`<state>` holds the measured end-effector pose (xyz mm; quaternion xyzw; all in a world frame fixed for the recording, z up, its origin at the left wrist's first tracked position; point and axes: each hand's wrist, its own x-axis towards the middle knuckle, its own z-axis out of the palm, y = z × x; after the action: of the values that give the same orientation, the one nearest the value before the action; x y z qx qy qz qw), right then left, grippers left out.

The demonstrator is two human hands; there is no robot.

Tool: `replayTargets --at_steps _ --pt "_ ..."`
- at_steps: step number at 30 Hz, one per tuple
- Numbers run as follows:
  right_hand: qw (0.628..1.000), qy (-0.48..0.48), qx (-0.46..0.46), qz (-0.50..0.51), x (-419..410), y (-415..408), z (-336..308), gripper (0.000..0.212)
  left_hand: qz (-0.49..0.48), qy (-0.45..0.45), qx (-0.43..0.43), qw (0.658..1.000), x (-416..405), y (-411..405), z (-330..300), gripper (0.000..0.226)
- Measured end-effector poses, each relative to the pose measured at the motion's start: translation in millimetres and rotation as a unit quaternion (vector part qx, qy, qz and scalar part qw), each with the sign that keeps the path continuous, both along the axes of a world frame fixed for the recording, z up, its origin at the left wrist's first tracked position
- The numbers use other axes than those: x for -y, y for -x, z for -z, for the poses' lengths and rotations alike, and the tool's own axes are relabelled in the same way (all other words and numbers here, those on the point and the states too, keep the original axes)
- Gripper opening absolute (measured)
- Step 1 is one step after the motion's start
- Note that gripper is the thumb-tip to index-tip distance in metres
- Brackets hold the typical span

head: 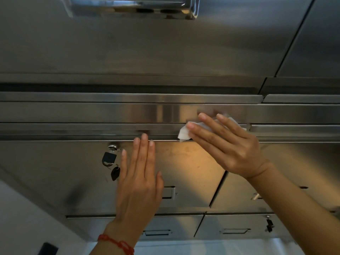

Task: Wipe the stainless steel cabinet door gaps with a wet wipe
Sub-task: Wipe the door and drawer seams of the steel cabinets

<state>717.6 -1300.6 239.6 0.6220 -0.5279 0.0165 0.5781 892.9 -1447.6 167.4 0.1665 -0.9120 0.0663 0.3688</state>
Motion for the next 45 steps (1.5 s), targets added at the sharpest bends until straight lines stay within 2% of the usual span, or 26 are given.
replayTargets --at_steps 15,21,37,45 --pt "0.995 -0.021 -0.063 0.068 -50 26 -10 0.035 0.002 0.006 -0.005 1.000 1 0 0 0.060" --pt "0.996 -0.024 -0.058 0.064 -50 23 -11 0.036 0.005 -0.003 -0.007 1.000 0 0 -1 0.060" --pt "0.999 -0.023 0.010 0.020 -10 -6 -8 0.024 0.012 -0.018 0.007 1.000 -1 -3 -5 0.062" --pt "0.994 -0.006 0.105 0.003 -3 -35 -5 0.027 0.031 -0.037 0.029 0.998 0 -9 -14 0.064"
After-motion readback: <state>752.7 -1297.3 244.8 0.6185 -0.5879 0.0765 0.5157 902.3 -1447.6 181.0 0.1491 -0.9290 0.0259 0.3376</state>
